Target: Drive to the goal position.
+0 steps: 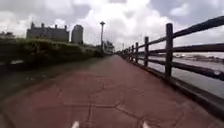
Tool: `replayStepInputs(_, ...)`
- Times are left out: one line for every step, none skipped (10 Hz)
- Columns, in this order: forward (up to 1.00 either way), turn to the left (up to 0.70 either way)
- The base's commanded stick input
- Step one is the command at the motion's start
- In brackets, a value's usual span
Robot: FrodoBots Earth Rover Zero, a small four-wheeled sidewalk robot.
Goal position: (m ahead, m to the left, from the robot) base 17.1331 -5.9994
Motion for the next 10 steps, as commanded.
replayStepInputs(0.85, 0.11)
replayStepInputs(0.85, -0.01)
replayStepInputs(0.85, -0.21)
replayStepInputs(0.85, -0.23)
replayStepInputs(0.85, -0.23)
replayStepInputs(0.85, -0.23)
replayStepInputs(0.85, -0.23)
replayStepInputs(0.85, -0.23)
replayStepInputs(0.85, -0.23)
replayStepInputs(0.85, -0.23)
